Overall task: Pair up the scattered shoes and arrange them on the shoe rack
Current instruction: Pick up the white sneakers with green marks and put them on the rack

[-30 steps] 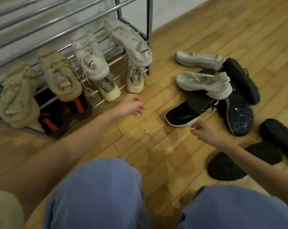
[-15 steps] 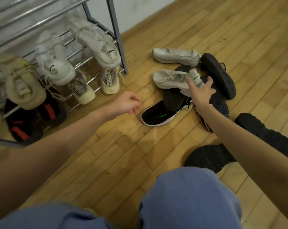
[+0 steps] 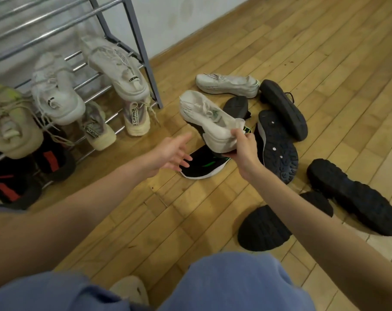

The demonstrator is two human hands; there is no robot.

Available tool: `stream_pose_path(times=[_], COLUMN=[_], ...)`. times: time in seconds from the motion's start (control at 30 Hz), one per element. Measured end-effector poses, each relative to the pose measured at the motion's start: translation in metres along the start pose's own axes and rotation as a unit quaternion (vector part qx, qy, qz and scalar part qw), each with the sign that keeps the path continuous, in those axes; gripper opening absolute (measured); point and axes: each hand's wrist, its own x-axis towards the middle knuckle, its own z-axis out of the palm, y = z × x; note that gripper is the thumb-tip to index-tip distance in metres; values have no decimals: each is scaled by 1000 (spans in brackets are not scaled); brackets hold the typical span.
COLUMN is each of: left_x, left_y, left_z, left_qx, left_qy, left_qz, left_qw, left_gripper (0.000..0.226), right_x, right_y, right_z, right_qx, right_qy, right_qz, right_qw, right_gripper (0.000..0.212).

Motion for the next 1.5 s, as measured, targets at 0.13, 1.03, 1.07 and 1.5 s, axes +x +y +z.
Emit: stream_pose_path(times=[0.13,1.03,1.07,1.5], left_x=[13,142,143,114], left_y=[9,-22,-26,-32], left_z=[15,-5,-6,-25], left_qx=[-7,-178,-176,-170], left_qy=[17,120,119,128], left_qz=[37,75,76,126], left_qw=[999,974,974,969], left_gripper=[60,21,19,20], right_x=[-10,274,277,209], right_y=[6,-69,-67,-77], right_z=[10,28,32,79], right_qx=[40,-771,-781,-629], right_qy=[-52,66,79,234], right_qz=[-1,-163,-172,-382], right_qw=[998,612,596,635], right_gripper=[22,39,38,25])
